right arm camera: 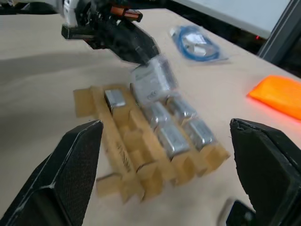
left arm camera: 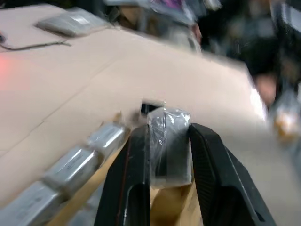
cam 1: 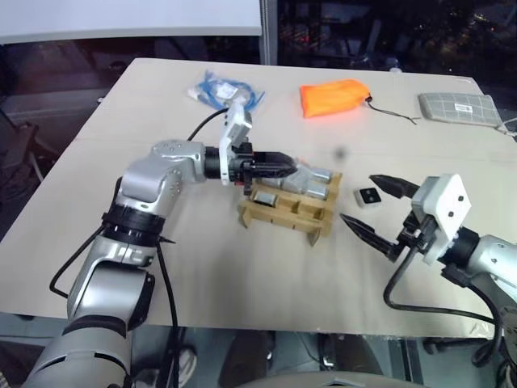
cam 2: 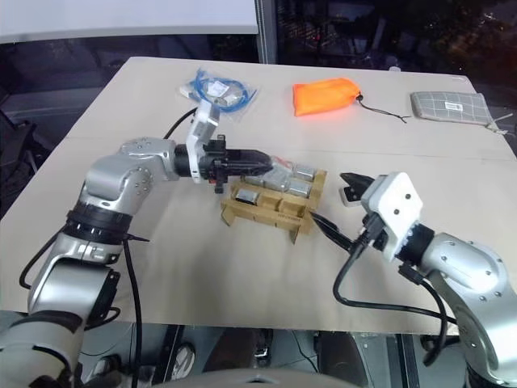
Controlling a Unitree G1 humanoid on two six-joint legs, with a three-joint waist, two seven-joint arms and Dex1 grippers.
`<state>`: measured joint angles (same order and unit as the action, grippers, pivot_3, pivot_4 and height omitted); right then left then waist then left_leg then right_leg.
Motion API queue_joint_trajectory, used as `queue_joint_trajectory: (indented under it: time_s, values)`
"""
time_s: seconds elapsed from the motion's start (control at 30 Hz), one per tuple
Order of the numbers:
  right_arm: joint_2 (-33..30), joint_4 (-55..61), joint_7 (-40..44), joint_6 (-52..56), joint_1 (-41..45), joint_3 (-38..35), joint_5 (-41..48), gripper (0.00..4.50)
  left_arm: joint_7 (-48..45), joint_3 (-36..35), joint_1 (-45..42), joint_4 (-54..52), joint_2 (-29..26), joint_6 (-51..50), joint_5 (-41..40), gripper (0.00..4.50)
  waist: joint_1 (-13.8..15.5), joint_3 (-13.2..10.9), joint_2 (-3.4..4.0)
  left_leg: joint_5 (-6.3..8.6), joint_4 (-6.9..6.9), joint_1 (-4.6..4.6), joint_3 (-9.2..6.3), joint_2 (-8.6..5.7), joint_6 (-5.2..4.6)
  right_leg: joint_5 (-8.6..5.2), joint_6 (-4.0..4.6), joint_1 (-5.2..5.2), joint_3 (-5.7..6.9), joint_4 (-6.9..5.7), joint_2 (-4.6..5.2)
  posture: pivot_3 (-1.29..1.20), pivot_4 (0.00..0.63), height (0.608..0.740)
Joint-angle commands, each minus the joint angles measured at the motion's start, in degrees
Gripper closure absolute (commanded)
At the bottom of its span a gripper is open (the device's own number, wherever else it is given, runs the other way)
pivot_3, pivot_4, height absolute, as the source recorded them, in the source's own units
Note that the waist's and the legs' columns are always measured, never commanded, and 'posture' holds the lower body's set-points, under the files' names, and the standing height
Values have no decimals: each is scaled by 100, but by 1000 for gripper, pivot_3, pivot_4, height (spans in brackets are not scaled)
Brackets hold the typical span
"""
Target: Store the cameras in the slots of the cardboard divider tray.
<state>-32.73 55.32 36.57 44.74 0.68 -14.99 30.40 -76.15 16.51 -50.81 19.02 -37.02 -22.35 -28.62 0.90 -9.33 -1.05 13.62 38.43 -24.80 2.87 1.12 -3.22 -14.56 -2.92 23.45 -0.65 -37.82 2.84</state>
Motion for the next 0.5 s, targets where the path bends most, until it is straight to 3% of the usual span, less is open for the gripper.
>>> queue_joint_trajectory:
  time_s: [0.03, 0.17, 0.5]
  values:
    - [-128, 257, 44, -228, -257, -310, 249, 203, -857, 90, -409, 565, 173, 909, 492, 3858, -5, -1, -1, 2, 0, -2, -1, 1, -4, 0, -1, 0, 2, -1, 0, 0, 150, 740]
    - [-130, 449, -193, -296, -743, -451, 317, 203, -1557, 295, -767, 1427, 236, 1781, 1075, 3858, -11, -2, -2, 4, -2, -6, -5, 3, -7, -1, -3, 4, 6, -2, -5, 0, 150, 740]
    - [-332, 468, -773, -711, -1147, -79, 304, 203, -1635, 1100, -1111, 2215, 124, 2904, 1294, 3858, -18, 0, -4, 5, 2, -2, -5, 9, -8, -1, -5, 3, 1, -8, -6, 0, 150, 740]
